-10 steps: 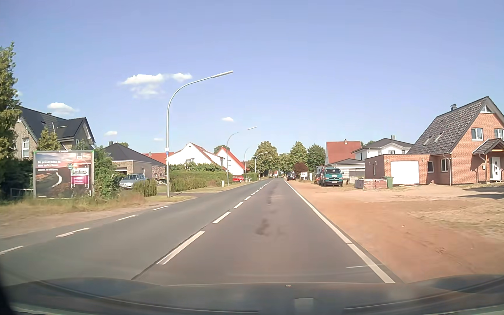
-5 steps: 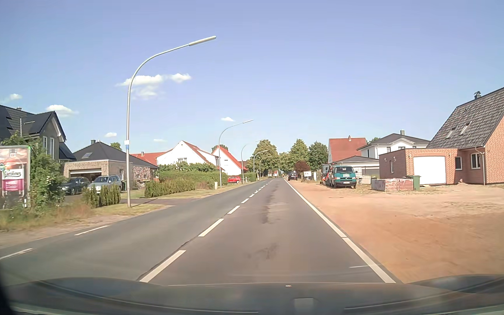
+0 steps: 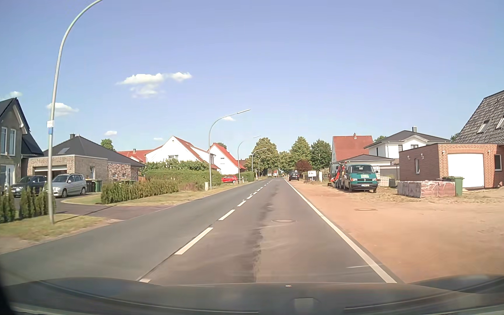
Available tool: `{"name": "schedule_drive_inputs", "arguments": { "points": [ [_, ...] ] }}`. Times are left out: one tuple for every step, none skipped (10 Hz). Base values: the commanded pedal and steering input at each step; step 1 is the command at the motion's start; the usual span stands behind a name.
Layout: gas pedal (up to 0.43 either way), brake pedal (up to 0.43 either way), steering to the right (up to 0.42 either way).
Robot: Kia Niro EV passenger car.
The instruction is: Follow the waypoints while adhering to traffic rules and regulations
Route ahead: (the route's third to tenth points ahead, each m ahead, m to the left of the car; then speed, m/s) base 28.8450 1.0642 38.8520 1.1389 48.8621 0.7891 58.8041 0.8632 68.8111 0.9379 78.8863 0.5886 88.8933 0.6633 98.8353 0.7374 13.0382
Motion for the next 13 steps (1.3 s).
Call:
{"name": "schedule_drive_inputs", "arguments": {
  "points": [
    [0.209,0.006,0.001],
    [0.209,0.006,0.002],
    [0.209,0.006,0.002],
    [0.209,0.006,0.001],
    [0.209,0.006,0.002],
    [0.209,0.006,0.001],
    [0.209,0.006,0.002],
    [0.209,0.006,0.001],
    [0.209,0.006,0.001],
    [0.209,0.006,0.001],
    [0.209,0.006,0.001],
    [0.209,0.006,0.002],
    [0.197,0.006,0.003]
  ]
}}
